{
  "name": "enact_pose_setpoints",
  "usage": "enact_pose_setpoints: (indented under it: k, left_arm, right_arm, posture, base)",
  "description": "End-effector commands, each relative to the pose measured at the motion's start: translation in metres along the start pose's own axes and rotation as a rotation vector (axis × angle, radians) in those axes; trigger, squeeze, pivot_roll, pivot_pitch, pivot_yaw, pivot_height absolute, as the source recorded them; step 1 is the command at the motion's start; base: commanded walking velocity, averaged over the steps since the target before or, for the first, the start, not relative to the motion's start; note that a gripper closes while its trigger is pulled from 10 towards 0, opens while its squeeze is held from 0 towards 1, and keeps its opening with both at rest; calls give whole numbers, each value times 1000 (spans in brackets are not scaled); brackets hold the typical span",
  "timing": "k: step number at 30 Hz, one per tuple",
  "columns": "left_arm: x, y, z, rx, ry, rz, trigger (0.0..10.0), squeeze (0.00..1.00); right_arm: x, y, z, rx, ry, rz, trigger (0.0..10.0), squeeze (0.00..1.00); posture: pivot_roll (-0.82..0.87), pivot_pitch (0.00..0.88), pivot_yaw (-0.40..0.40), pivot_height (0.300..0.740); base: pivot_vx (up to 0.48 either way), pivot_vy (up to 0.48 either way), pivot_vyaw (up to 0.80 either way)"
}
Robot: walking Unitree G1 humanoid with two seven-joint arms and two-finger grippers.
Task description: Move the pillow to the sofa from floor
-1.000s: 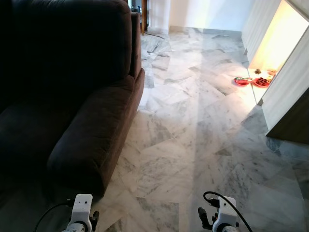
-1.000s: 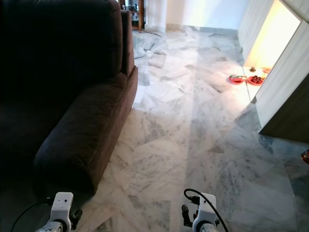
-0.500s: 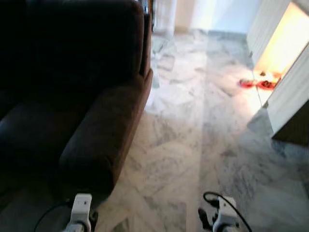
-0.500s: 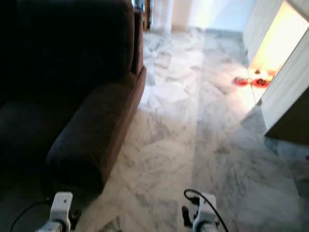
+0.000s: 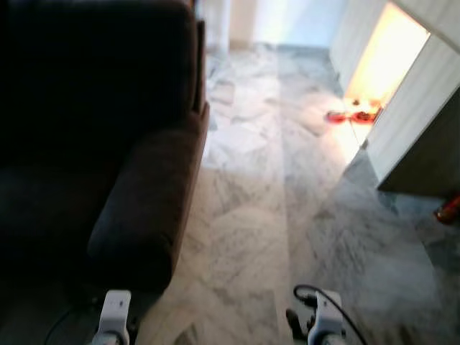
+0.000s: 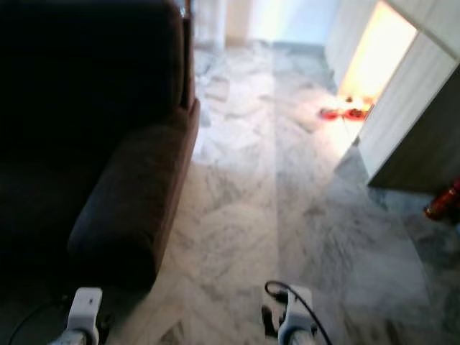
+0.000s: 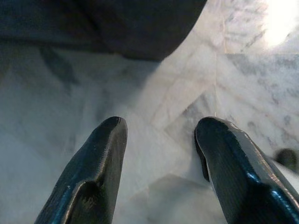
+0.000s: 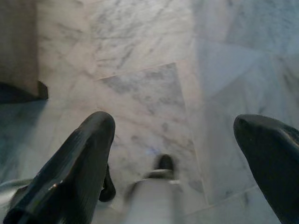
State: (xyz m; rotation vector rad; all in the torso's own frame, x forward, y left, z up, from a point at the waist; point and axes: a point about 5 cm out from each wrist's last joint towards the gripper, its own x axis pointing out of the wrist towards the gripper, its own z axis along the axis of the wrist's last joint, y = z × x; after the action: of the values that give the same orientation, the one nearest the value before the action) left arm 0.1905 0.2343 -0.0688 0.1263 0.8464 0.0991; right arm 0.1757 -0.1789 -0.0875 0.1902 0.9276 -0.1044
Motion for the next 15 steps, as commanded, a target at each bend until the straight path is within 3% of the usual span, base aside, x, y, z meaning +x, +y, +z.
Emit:
enact_pose_setpoints:
  k: [1,15]
  left_arm:
    - [0,-4,-4,-14,17,-3,10000,0]
    - [0,-4,-4,-16,17,-3,10000,0]
  right_arm:
    - [-1,-6,1,2,-3,-18,10000,0]
    - [0,-4,2,3,-8,-12,10000,0]
  posture:
    - [37,44,-34,740]
    - [40,47,-36,740]
  base:
    - [0,311,0]
    - [0,313,0]
